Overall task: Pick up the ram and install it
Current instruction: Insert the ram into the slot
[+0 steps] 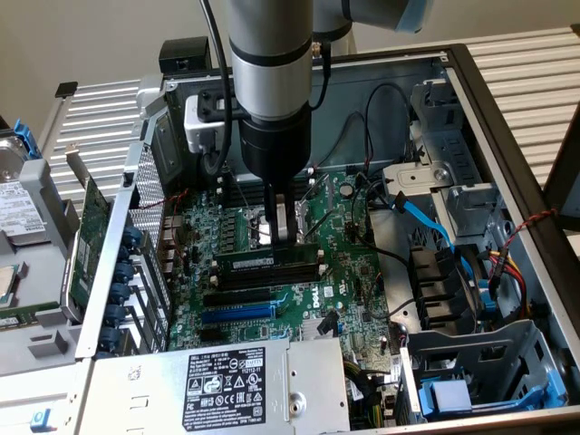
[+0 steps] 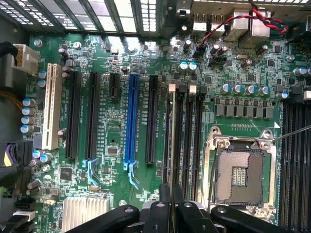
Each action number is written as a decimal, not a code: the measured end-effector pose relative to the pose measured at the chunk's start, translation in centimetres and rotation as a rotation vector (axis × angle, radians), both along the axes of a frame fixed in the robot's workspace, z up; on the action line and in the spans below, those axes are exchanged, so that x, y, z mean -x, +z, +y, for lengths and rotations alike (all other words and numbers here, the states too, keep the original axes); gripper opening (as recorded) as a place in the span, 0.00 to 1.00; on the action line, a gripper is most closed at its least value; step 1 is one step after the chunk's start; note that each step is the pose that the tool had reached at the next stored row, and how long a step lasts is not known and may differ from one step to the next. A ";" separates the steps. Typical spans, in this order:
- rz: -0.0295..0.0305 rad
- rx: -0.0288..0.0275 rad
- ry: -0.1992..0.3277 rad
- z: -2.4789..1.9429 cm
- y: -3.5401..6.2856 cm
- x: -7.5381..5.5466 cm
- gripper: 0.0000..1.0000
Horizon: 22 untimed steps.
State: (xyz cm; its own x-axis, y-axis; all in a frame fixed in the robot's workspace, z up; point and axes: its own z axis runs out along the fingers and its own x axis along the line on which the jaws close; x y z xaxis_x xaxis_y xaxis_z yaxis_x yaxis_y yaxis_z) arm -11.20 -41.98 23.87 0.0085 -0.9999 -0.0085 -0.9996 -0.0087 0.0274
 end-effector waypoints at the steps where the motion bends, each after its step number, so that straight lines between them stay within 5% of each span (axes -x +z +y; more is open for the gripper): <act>1: 0.0001 0.0001 0.000 0.00 -0.01 0.0 0.13; 22: -0.0037 -0.0001 -0.012 0.05 -0.29 0.1 0.13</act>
